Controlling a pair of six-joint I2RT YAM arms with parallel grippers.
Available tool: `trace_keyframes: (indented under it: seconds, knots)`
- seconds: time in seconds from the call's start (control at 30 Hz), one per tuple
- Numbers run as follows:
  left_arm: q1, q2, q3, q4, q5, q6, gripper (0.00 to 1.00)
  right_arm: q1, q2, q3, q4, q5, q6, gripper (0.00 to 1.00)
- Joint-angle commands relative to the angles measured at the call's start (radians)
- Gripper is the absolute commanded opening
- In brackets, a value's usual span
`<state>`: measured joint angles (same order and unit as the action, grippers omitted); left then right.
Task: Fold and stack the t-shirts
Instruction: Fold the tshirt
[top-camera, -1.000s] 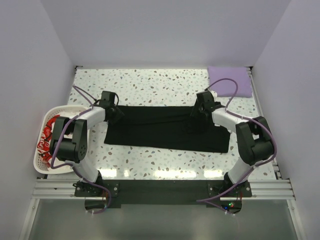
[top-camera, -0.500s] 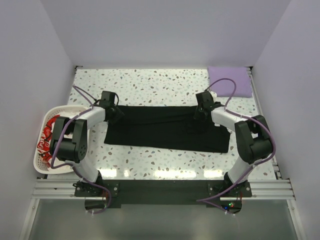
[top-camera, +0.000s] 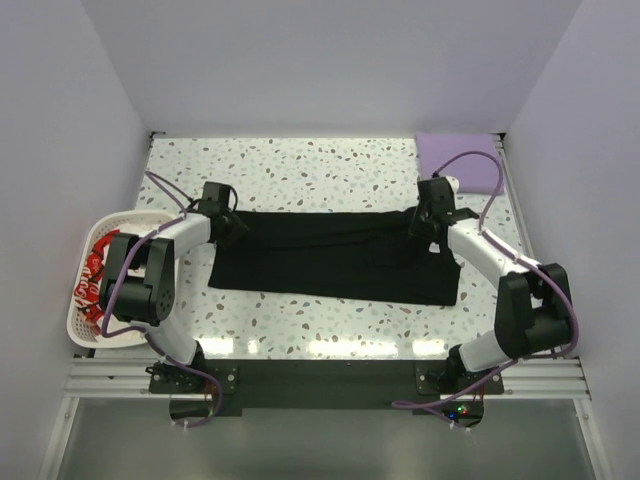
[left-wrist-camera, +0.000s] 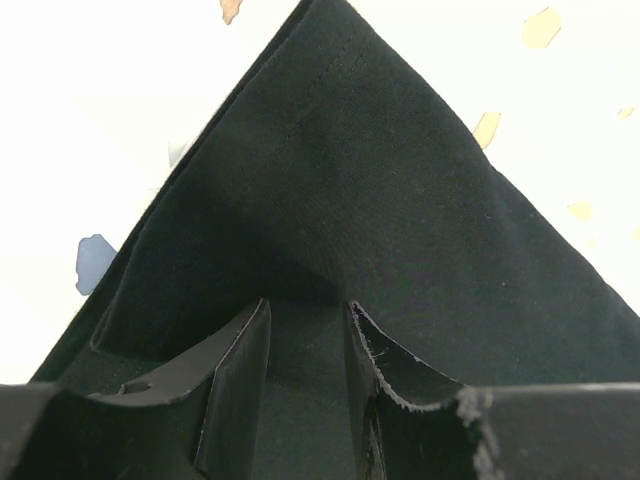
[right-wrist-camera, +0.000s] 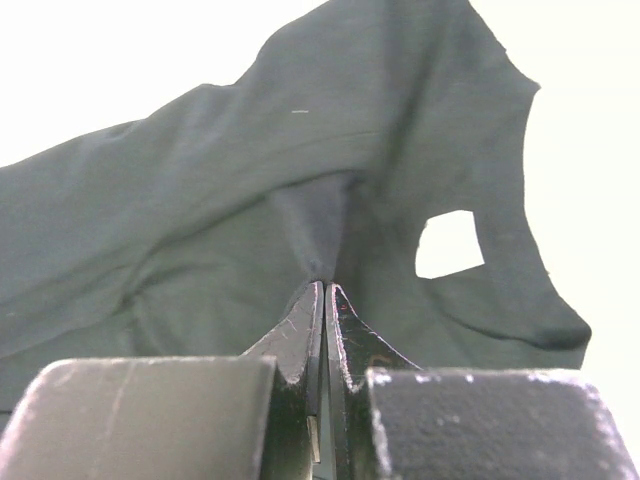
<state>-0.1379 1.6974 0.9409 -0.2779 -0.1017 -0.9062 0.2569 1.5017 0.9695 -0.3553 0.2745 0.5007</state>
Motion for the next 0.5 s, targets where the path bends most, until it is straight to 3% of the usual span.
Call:
trace_keyframes:
  seconds: [0.0,0.23,0.47]
  knots:
    - [0.004,0.025,0.004,-0.01,-0.027,-0.01,0.4,-0.038,-0.063,-0.012,-0.08,0.019,-0.066,0.0]
    - [0.006,0.028,0.021,-0.021,-0.027,-0.003,0.4,-0.11,-0.109,-0.064,-0.102,0.015,-0.088,0.02]
    - [0.006,0.027,0.041,-0.026,-0.021,0.004,0.4,-0.114,-0.149,-0.097,-0.112,0.0,-0.083,0.35]
